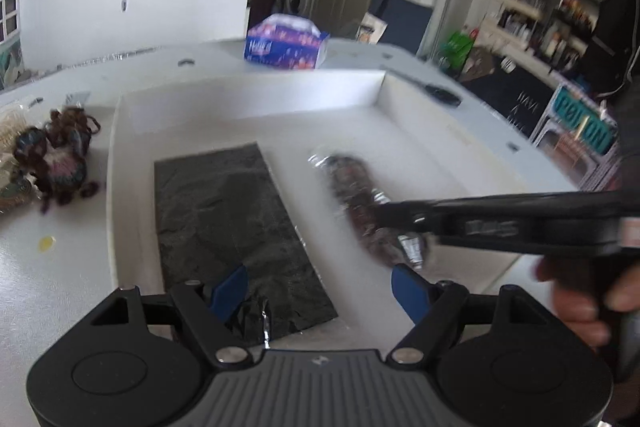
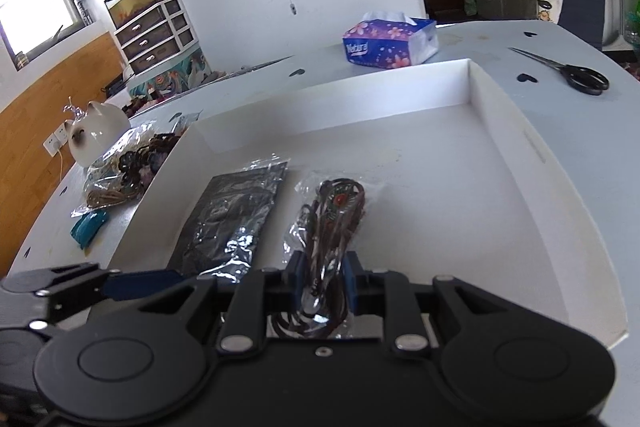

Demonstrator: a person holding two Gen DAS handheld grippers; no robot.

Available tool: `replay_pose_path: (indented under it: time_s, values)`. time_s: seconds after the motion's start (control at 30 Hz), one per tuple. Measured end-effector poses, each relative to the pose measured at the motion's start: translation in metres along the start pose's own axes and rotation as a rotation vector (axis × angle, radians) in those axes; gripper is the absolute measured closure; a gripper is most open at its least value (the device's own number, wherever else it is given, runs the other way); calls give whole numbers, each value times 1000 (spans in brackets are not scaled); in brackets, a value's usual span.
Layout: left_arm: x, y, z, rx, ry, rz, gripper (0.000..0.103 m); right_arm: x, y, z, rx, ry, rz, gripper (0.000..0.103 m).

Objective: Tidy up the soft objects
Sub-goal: 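Lower the black bag into the white box while the right tool lowers the cord bag beside it, then open both tools and lift them out of the white box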

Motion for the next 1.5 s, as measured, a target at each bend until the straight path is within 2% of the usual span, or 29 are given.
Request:
replay_pose_path:
  time_s: [0.13,0.23,0.3,0.4,0.5,0.57,0.63,1.0,1.3,1.5]
  values:
    - [4,-8,28,-61,2,13,22,13,0,-8,11,-38,12,82]
    - [8,-9,39,-63,-20,1,21,22,0,-11,25,-68,10,82]
    - [10,-7,44,-68,-32,-5,15,27,2,-12,37,-83,14,82]
    - [14,-2,50,-72,-50,-21,13,35,4,-11,58,-90,37,80]
    - [16,3,53,-78,-49,-39,12,37,3,-5,54,-60,33,68]
    - [16,4,54,-80,-43,-37,11,38,1,5,33,-50,37,49]
    - [16,5,57,-89,-44,-36,9,38,-1,16,7,-48,40,40]
    - [18,-1,89,-180,-44,-2,9,37,-2,86,-130,-28,84,29]
    - [22,1,118,-225,-62,7,3,33,12,123,-205,38,97,19]
    - [27,5,127,-235,-74,28,0,33,21,134,-236,83,118,2]
Point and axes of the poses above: each gripper's, at about its wrist camera, not at the fingertips, and z roughly against the way its jaws point, x to its left, y to its underside, the point moved 1 cm from there along -z, roughly the way its jaws point, and after that the axes turned 10 degrees about -x, right-handed, at the moved point
